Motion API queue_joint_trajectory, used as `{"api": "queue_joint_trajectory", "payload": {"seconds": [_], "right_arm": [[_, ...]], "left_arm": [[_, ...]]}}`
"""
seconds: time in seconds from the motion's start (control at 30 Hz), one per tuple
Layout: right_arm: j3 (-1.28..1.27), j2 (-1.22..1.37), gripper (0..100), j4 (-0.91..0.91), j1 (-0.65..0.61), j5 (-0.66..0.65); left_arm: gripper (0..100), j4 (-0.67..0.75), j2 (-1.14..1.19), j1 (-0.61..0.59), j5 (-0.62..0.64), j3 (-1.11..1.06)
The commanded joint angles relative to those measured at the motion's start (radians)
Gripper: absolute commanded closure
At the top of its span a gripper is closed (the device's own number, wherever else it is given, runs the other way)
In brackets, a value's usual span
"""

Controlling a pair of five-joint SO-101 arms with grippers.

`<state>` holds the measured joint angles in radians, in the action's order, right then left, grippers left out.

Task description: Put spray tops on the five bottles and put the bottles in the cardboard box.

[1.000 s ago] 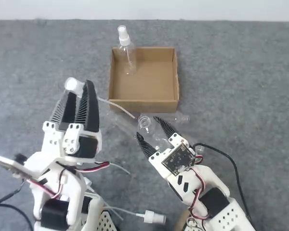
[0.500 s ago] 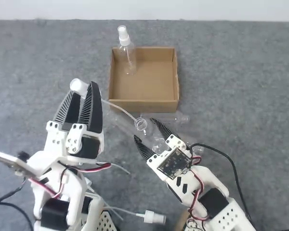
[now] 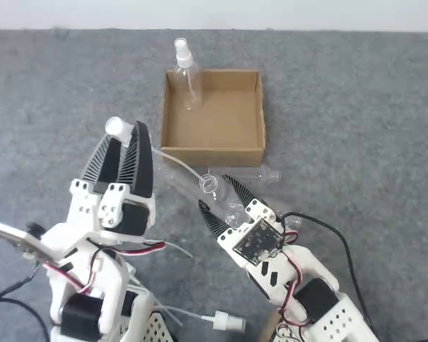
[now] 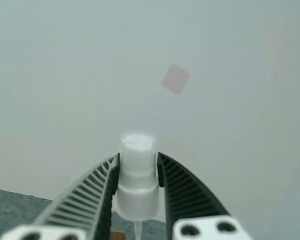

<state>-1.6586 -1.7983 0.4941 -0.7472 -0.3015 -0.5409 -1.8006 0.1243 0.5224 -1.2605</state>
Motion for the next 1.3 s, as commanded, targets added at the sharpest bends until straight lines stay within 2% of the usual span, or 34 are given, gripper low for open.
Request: {"api": "queue_joint_trajectory", "payload": {"seconds": [0.0,0.23,0.63,0.9,1.27], "right_arm": [[-0.025,-0.01,99.1,-0.024,-0.01,-0.017],[-0.025,-0.016,99.1,0.002,-0.01,-0.02],[-0.023,-0.018,99.1,-0.005,-0.005,-0.018],[-0.021,-0.018,99.1,-0.007,-0.005,-0.023],[-0.021,-0.018,99.1,-0.005,-0.004,-0.025]], "left_arm": [[99,-0.005,-0.017,0.077,-0.057,-0.001],[99,-0.077,-0.018,0.201,-0.129,-0.028],[99,-0.183,-0.018,0.247,-0.175,-0.035],[99,-0.278,-0.018,0.347,-0.295,-0.036],[99,-0.235,-0.018,0.353,-0.305,-0.122]]}}
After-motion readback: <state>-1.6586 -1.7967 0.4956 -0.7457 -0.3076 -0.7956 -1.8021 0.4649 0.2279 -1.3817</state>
